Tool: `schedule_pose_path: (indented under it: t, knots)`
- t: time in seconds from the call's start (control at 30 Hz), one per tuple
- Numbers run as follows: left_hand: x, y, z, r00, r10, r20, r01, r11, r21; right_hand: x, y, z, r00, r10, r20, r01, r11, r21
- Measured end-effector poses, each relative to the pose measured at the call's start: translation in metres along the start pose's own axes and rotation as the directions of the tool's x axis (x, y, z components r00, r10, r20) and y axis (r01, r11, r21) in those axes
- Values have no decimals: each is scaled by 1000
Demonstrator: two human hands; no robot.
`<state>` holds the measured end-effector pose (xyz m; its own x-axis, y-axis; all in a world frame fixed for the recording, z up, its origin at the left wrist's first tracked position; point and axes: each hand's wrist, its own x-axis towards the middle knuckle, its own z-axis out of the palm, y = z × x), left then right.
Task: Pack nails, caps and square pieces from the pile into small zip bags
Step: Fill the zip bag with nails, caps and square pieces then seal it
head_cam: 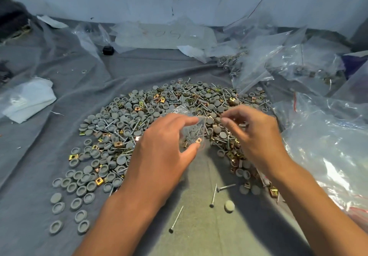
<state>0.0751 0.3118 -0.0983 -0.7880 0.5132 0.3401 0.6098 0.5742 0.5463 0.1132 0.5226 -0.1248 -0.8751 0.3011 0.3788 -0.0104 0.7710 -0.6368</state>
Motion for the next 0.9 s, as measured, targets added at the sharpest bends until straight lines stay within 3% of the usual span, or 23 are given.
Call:
schedule_pose_path:
  t: [0.13, 0.23, 0.47, 0.63, 0.9]
  knots:
    - [0, -1, -1, 1000, 3, -2, -3, 1000, -18, 6, 10, 15, 974, 48, 223, 24, 950, -310]
    - [0, -1, -1, 1000, 3, -4, -3, 1000, -28, 4, 10, 20, 976, 23, 217, 62, 925, -374]
    - [1, -1, 0, 1000, -2, -7, 2, 1000, -18, 1, 11, 9, 984, 31, 175, 25, 950, -311]
    - [0, 0, -1, 1000, -1, -8, 1, 1000, -21, -1, 9, 3, 985, 32, 168, 32, 929, -368]
    - [1, -1, 0, 1000, 14, -16, -15, 1000, -17, 7, 11, 0, 971, 23, 239, 65, 934, -352]
